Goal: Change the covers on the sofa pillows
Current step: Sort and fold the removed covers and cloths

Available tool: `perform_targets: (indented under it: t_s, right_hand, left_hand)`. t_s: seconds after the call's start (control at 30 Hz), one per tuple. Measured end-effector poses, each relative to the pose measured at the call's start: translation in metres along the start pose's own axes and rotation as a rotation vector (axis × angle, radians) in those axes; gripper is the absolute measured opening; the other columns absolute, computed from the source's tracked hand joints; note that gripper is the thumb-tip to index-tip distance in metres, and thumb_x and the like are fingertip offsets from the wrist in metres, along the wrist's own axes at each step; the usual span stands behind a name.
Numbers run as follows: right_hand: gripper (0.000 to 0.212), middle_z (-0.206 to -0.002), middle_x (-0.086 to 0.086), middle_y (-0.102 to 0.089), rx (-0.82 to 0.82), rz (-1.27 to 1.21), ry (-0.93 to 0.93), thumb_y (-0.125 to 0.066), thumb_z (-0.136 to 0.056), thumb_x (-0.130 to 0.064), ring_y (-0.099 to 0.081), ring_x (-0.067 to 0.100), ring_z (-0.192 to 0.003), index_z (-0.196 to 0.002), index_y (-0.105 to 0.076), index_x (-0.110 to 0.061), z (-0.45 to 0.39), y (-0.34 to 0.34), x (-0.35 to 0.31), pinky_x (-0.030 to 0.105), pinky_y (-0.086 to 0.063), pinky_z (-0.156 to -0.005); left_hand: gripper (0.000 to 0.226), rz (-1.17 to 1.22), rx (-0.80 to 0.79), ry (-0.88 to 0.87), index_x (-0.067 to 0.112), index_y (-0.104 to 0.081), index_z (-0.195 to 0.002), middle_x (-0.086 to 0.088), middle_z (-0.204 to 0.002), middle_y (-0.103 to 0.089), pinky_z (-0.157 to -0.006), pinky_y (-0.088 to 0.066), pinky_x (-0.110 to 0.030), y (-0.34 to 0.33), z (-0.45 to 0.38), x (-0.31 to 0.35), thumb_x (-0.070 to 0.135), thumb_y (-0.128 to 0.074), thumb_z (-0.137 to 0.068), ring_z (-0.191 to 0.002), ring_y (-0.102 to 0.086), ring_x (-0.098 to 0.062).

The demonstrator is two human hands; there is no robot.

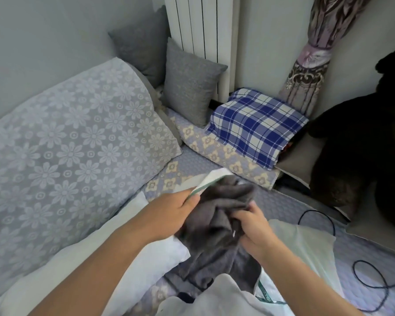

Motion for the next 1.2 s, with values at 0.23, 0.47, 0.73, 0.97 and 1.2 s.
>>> perform_targets:
  t_s: [0.23, 0.47, 0.73, 0.97, 1.2]
  right_hand:
    - [0.03, -0.101, 0.025, -0.072, -0.003, -0.026, 0.08, -0.052, -0.093, 0.011, -0.072, 0.043, -0.089, -0.119, -0.06, -0.004, 0.012, -0.031, 0.023, 0.048, -0.06, -0.067]
    - [0.042, -0.114, 0.014, -0.069, 0.463, -0.202, 0.047, -0.055, -0.089, 0.0, -0.068, 0.034, -0.102, -0.128, -0.056, -0.015, -0.031, -0.011, 0.023, 0.047, -0.059, -0.084]
    - [0.036, -0.1, -0.008, -0.065, -0.053, 1.16, 0.355, -0.052, -0.091, 0.0, -0.061, 0.011, -0.094, -0.104, -0.071, -0.027, 0.001, -0.009, 0.03, 0.022, -0.044, -0.084]
    - [0.112, -0.164, -0.003, -0.011, -0.208, 1.451, 0.048, -0.071, -0.074, -0.066, -0.009, 0.03, -0.151, -0.159, -0.006, -0.033, -0.026, 0.008, 0.039, 0.048, -0.019, -0.122]
    - [0.044, -0.056, -0.011, -0.039, -0.146, 1.085, 0.237, -0.052, -0.101, -0.037, -0.034, 0.008, -0.053, -0.065, -0.038, -0.017, 0.015, -0.017, 0.019, 0.028, -0.029, -0.054]
  left_hand:
    - [0.045, -0.139, 0.195, -0.238, 0.059, -0.03, -0.148, 0.002, -0.103, -0.073, -0.077, -0.051, -0.036, -0.046, 0.001, 0.014, 0.048, -0.037, -0.105, -0.092, -0.066, -0.018]
    - [0.031, 0.257, 0.196, -0.123, 0.055, -0.056, -0.129, 0.022, -0.064, -0.061, -0.06, -0.041, -0.014, -0.061, 0.016, 0.009, 0.048, -0.037, -0.106, -0.063, -0.058, -0.004]
    - [0.046, 0.345, 0.205, 0.128, 0.022, -0.052, -0.069, 0.013, -0.061, -0.051, -0.068, -0.041, -0.031, -0.011, -0.023, 0.002, 0.048, -0.041, -0.105, -0.07, -0.055, -0.013]
    - [0.048, 0.45, -0.075, 0.124, 0.029, -0.057, -0.14, 0.013, -0.143, -0.054, -0.116, -0.032, -0.034, 0.034, -0.01, -0.023, 0.054, -0.045, -0.101, -0.134, -0.045, -0.006]
    - [0.049, 0.411, -0.051, 0.22, 0.017, -0.071, -0.112, -0.014, -0.114, -0.072, -0.104, -0.05, -0.051, 0.052, 0.007, -0.057, 0.059, -0.051, -0.098, -0.11, -0.067, -0.032]
Point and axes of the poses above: each hand's wrist, its own z-axis away from the middle knuckle, its own y-axis out of the back of the hand, x = y × z, the point moved 2 cm from there along -z, towards the middle knuckle
